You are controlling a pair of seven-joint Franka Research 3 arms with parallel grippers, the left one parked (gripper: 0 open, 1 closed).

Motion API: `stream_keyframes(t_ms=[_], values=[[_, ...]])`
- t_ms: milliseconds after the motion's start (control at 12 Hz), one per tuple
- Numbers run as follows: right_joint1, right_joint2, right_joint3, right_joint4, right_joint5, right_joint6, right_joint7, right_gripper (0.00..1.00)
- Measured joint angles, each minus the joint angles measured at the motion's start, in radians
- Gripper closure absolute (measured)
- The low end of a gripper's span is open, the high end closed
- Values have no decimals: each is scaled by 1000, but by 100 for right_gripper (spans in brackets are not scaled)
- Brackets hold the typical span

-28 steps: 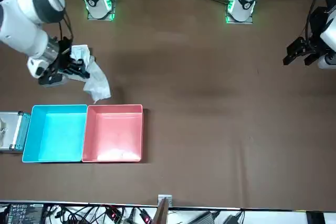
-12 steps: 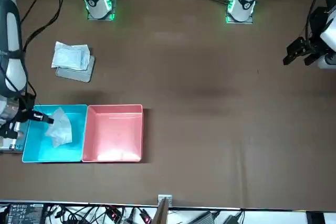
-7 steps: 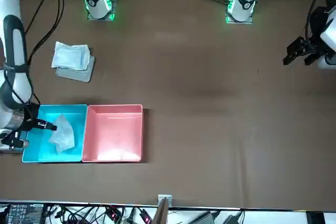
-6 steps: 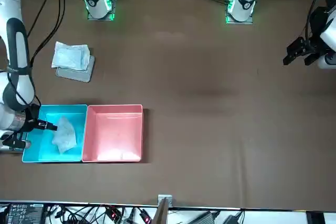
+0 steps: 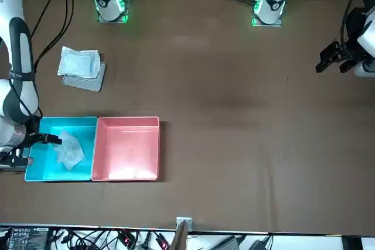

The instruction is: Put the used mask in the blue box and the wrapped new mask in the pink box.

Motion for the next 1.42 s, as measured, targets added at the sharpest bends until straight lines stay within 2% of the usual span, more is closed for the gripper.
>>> stream_keyframes(t_ms=[500,583,917,1167,1417], values=[[39,-78,12,15,-16,-143,-4,0],[54,-104,12,15,-19,-225,-4,0],[65,-169,12,-8,-30,-371,1,0],[65,-237,11,-106,-32,-428,1,0],[70,-341,11,-273,-35,-429,1,0]])
